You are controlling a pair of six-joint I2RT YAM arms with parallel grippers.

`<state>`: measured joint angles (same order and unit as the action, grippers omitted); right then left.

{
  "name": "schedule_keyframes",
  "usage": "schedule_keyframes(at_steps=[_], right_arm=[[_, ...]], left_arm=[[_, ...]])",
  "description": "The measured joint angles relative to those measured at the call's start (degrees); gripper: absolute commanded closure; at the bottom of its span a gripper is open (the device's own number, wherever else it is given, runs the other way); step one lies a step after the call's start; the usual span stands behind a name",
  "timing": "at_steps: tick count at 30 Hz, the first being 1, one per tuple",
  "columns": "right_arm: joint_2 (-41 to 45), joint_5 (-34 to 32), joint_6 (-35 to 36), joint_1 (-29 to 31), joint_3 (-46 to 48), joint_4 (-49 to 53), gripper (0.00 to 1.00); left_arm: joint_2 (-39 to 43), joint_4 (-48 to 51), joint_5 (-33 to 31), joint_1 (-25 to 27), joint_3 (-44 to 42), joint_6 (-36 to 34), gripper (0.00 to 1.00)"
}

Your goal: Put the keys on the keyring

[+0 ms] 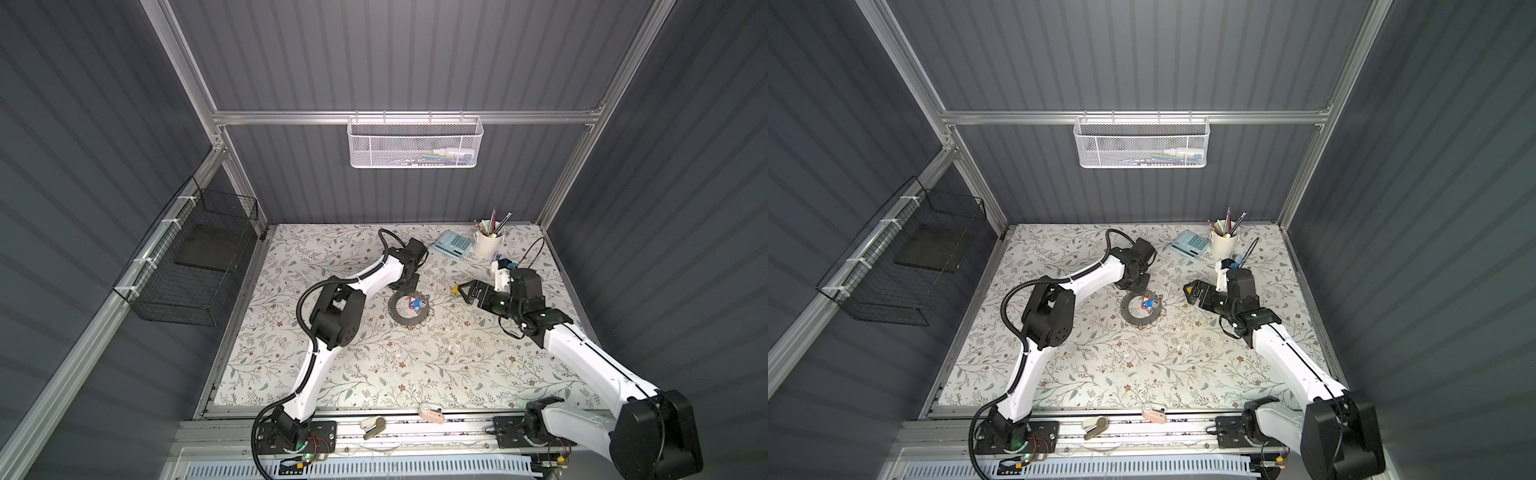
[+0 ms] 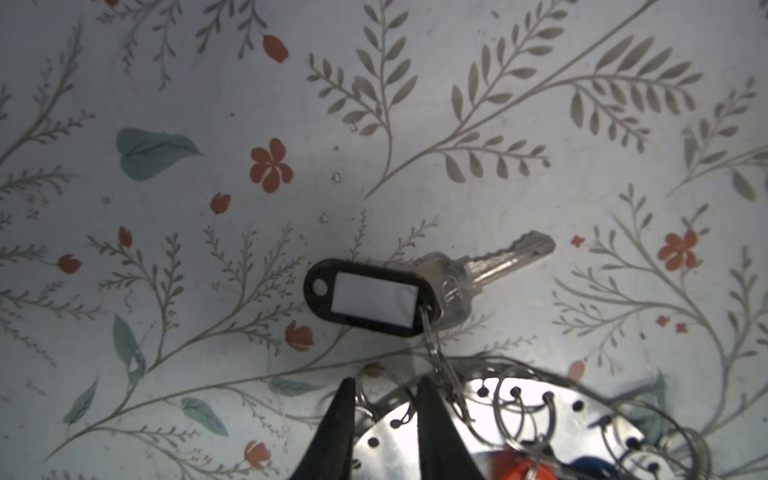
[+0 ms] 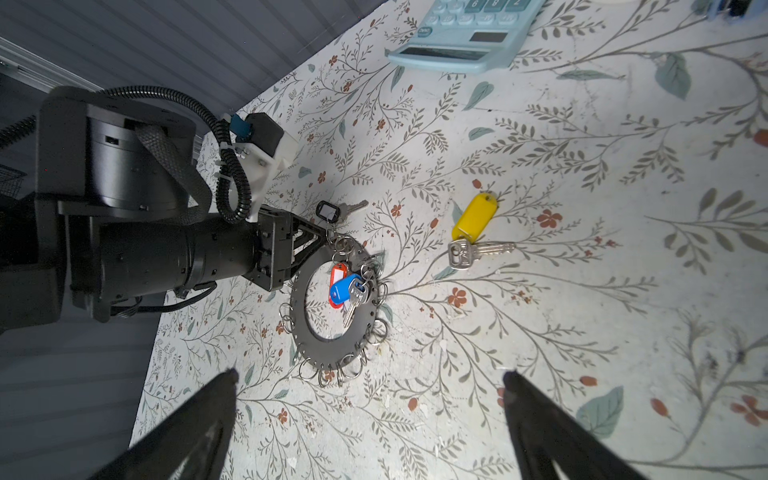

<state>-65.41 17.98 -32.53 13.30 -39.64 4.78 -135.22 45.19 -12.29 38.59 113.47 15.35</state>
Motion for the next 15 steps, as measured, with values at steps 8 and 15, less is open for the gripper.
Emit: schedule_keyframes(at_steps=[8, 15], right_arm=[[-0.4, 0.0, 0.0, 0.0, 0.0, 0.0, 0.01], [-0.7, 0.0, 0.0, 0.0, 0.0, -0.1, 0.01]], left_arm=[[-0.4, 0.5, -1.9, 0.0, 0.6, 0.9, 0.87], [-0.6, 2.2, -3.6, 0.4, 1.2, 1.9, 0.95]])
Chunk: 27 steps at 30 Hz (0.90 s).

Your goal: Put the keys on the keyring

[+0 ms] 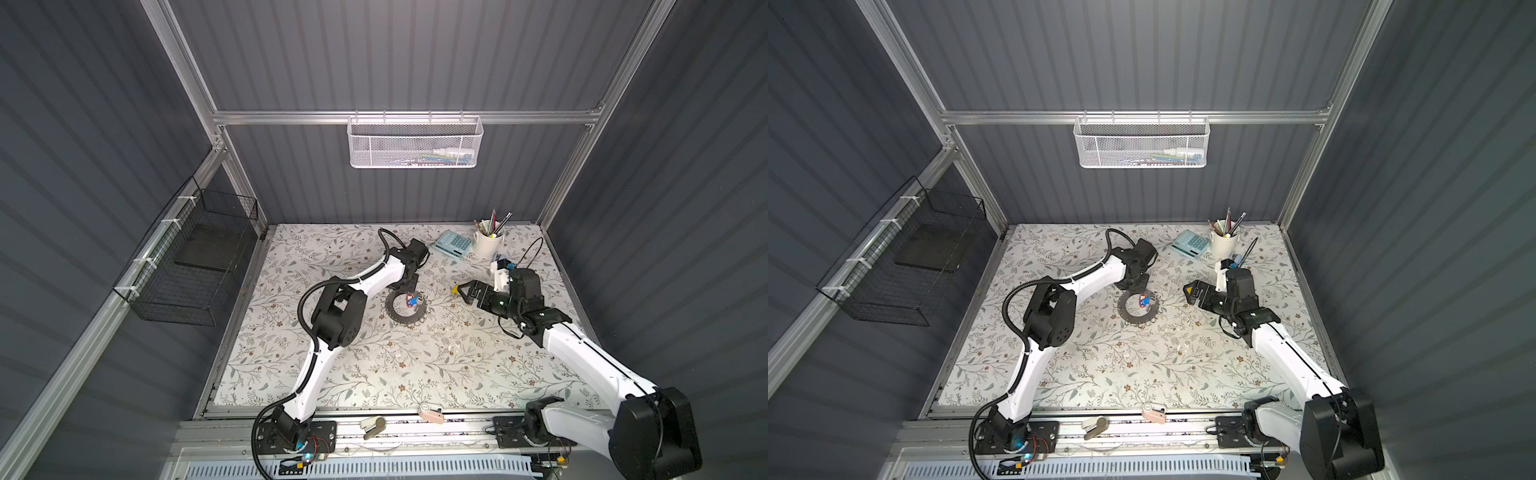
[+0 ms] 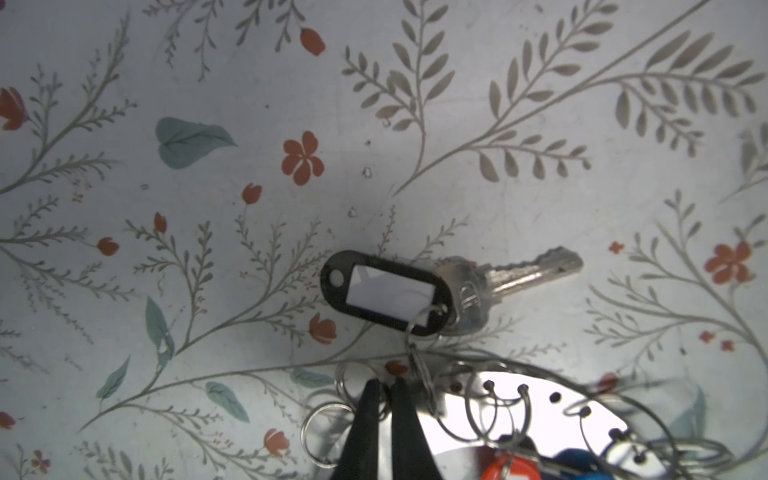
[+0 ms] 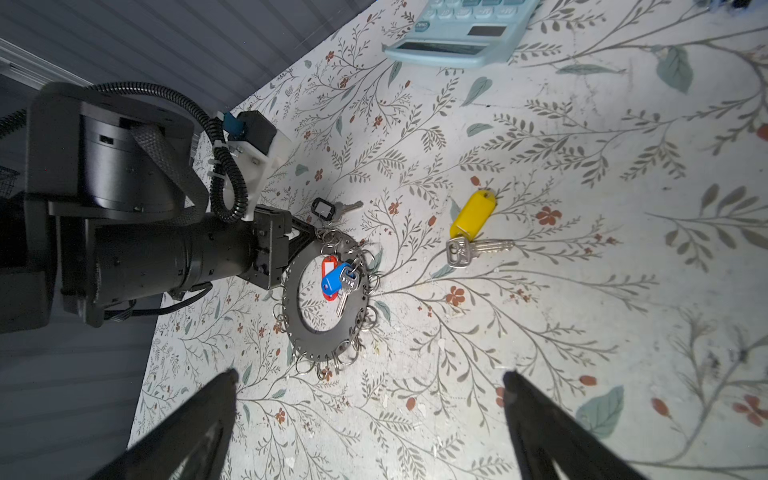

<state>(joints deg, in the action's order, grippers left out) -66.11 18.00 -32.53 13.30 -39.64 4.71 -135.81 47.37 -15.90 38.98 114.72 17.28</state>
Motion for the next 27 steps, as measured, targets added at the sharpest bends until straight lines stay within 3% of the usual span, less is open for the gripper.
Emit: schedule_keyframes(at_steps=[2, 12, 25, 27], right_arm=[[0.0, 0.0, 0.0, 0.0, 0.0, 0.0, 0.01], [0.1, 0.0, 0.0, 0.0, 0.0, -0.1, 0.01], [0.1, 0.0, -0.1, 0.0, 0.0, -0.5, 0.01], [0.0, 0.0, -0.3, 0.0, 0.0, -0.5, 0.01]], left_arm=[[-0.4, 0.5, -0.7, 0.1, 0.7, 0.2, 1.00], [0.5, 0.1, -1.1, 0.6, -0.5, 0.3, 1.00], [19.0, -7.8, 8.1, 1.9, -15.3, -2.7, 1.00], [20.2, -8.1, 8.0, 1.9, -15.5, -2.6, 0.69]])
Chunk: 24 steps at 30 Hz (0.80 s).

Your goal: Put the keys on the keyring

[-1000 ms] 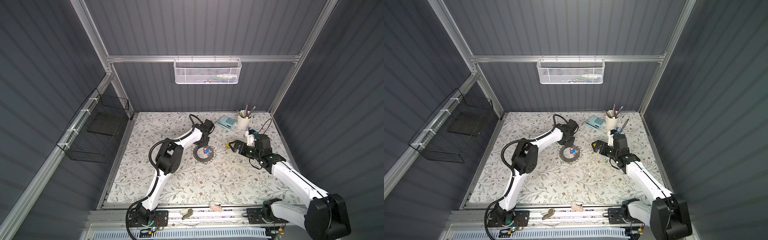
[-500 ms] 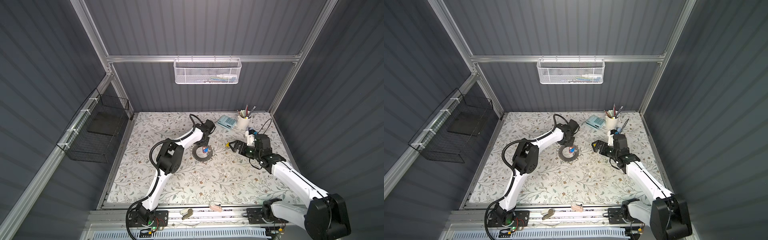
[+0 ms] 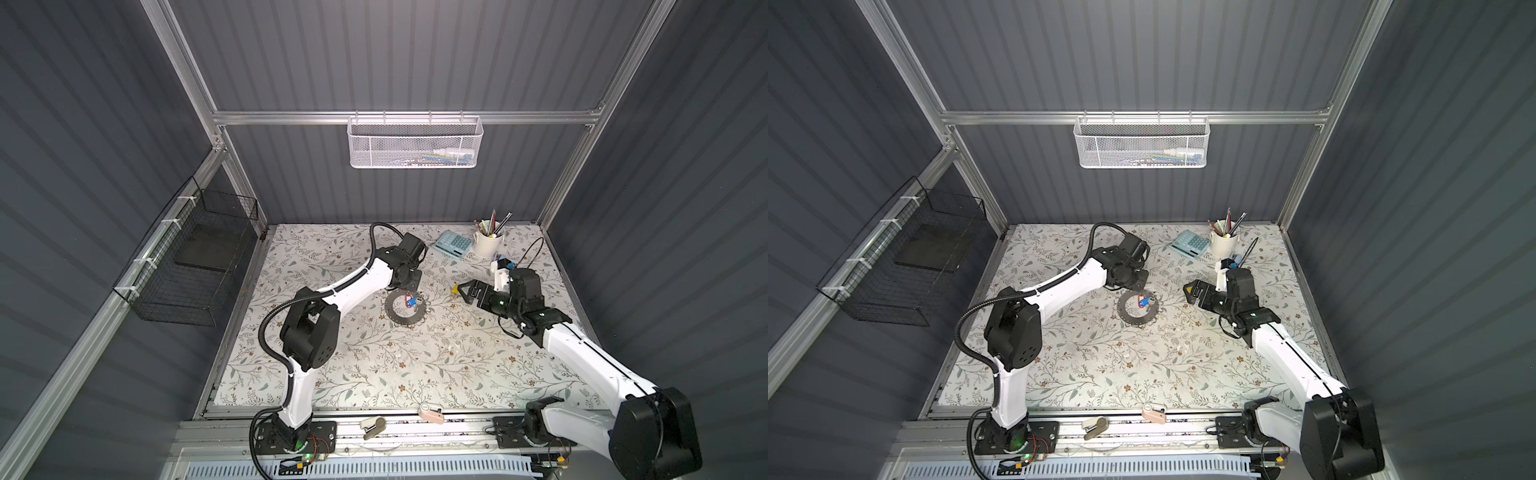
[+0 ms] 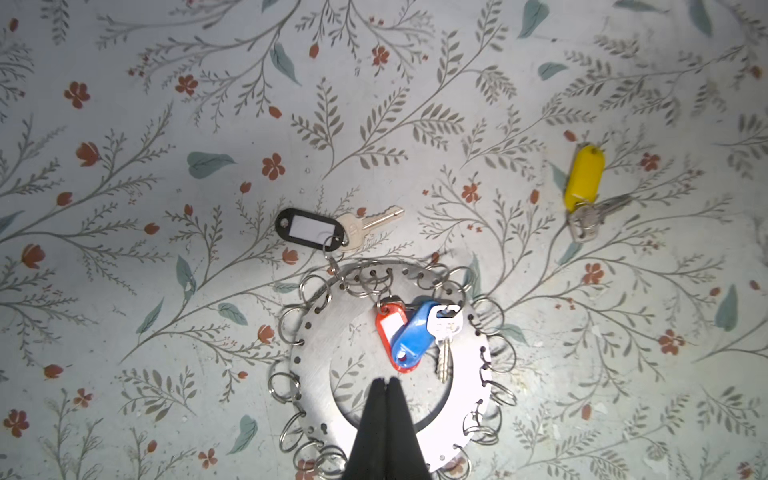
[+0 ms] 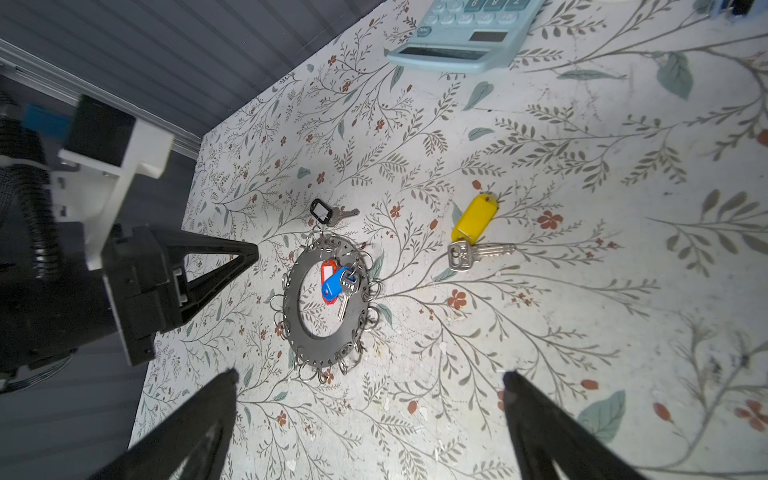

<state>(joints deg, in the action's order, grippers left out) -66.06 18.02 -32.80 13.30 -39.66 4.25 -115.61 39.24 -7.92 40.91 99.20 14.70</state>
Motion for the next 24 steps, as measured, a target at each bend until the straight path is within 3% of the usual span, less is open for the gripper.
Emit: schedule_keyframes(at_steps=[2, 8, 14, 24], right_arm=[[0.0, 0.0, -0.2, 0.0, 0.0, 0.0, 0.01], [0.0, 0.0, -0.7, 0.0, 0.0, 0.0, 0.01], [0.0, 0.8, -1.2, 0.0, 0.0, 0.0, 0.01], [0.0, 2.4, -1.3, 0.0, 0.0, 0.1, 0.01]], left_arm=[[0.1, -0.1, -0.3, 0.0, 0.0, 0.8, 0.63], [-3.1, 1.0, 1.4, -3.8, 1.6, 4.8, 0.58], [-10.7, 5.5, 2.0, -7.8, 9.5, 5.6, 0.50], [-16.2, 8.5, 2.5, -7.1, 11.5, 5.9, 0.45]])
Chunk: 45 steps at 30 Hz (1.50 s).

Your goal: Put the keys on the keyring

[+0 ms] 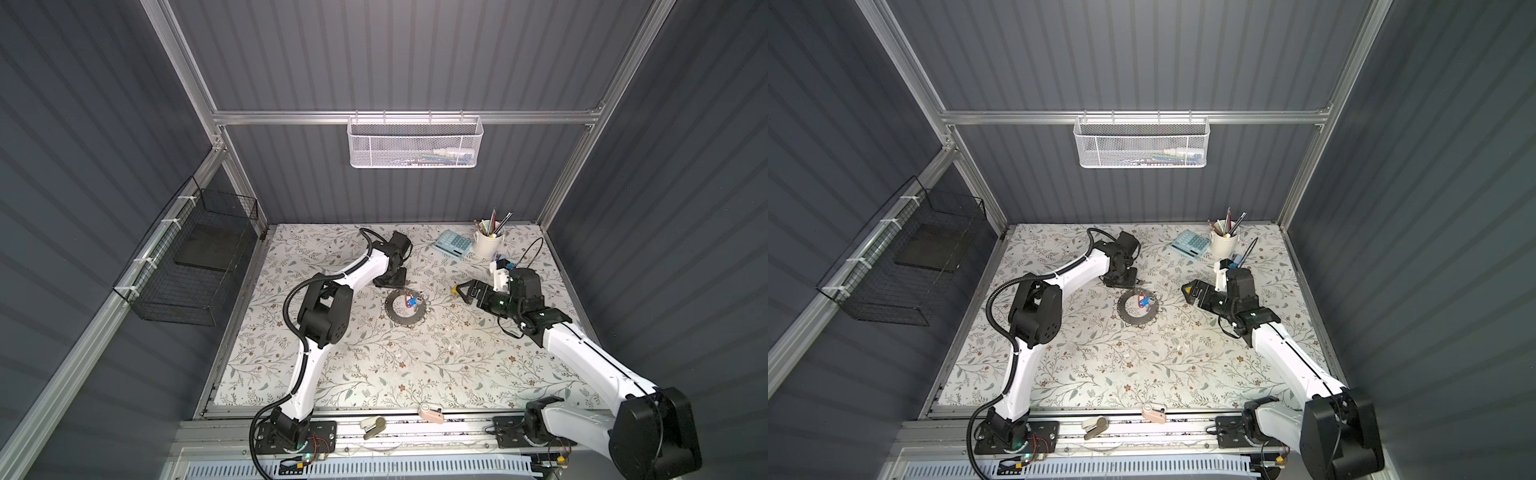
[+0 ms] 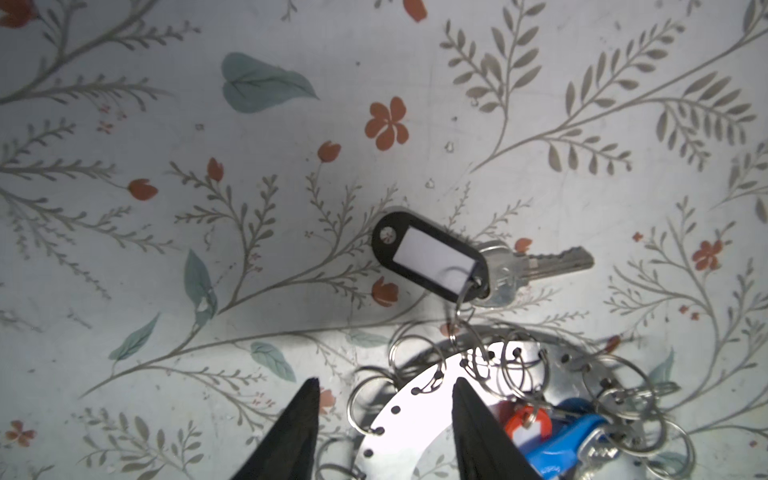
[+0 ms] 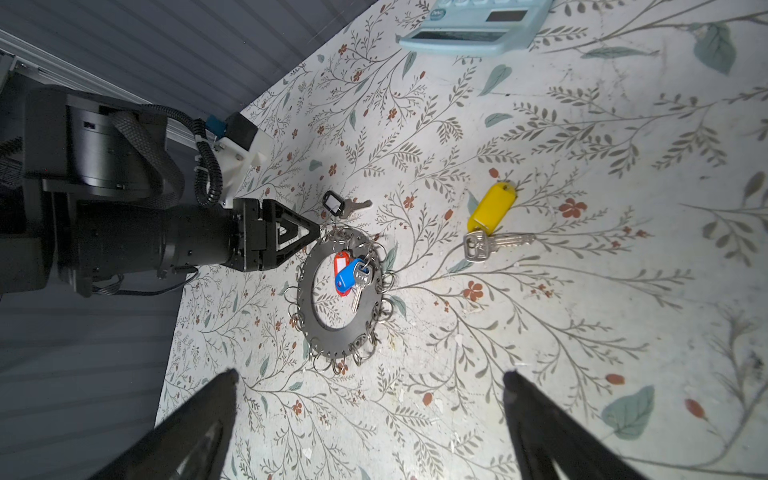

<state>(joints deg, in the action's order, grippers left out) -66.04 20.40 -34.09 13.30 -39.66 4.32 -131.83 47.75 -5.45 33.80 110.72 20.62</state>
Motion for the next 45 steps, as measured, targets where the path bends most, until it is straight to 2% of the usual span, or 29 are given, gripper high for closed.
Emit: schedule_keyframes(at_steps=[8, 19, 34, 45], right_arm=[[0.0, 0.1, 0.0, 0.0, 0.0, 0.0, 0.01], [0.8, 0.0, 0.5, 0.0, 0.0, 0.3, 0.01], [0.9, -0.1, 0.5, 0.0, 0.0, 0.4, 0.01], [0.9, -0.1, 0.5, 0.0, 0.0, 0.4, 0.01]], left_arm=[[-3.1, 1.4, -1.6, 1.6, 3.1, 0.7, 0.51], [-4.5, 3.0, -5.4, 2.6, 5.5, 2.4, 0.72], [-4.4, 2.1, -4.9, 3.5, 5.2, 2.6, 0.80], [-3.7, -0.6, -2.6, 4.5, 3.9, 2.6, 0.91]])
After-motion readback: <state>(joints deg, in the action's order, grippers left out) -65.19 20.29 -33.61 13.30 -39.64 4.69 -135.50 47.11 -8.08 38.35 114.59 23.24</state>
